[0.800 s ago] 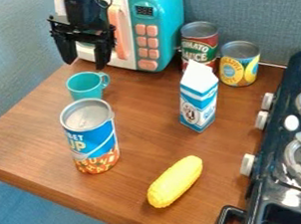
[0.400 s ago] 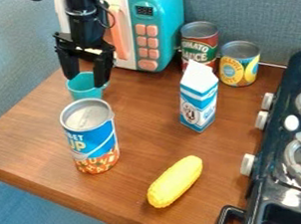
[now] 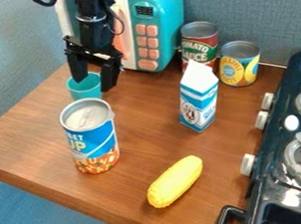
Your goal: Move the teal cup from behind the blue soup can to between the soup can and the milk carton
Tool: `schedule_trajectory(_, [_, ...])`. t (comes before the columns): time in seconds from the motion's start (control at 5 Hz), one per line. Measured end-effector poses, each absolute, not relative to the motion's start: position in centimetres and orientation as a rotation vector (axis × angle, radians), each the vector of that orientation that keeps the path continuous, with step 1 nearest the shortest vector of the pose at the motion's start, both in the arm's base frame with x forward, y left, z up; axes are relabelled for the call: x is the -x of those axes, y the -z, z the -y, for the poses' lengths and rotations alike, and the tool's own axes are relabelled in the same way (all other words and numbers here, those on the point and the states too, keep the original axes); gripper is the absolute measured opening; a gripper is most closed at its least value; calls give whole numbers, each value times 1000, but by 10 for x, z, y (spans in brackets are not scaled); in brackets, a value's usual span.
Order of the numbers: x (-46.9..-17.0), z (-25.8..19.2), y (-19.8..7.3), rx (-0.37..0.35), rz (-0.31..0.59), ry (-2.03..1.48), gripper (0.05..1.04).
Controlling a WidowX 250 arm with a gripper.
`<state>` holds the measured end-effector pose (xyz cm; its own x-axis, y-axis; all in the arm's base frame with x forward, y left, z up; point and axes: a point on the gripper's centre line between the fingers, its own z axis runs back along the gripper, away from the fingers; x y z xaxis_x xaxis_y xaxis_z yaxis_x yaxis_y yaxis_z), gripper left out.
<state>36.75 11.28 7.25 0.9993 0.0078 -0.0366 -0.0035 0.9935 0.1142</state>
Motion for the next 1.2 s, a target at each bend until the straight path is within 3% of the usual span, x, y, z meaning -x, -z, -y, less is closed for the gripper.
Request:
schedule_trajectory(1.0, [-389,-126,-45,-155,-86,-21,969])
schedule_trajectory(1.2, [-391,-127,-42,-152,-108,-24,695])
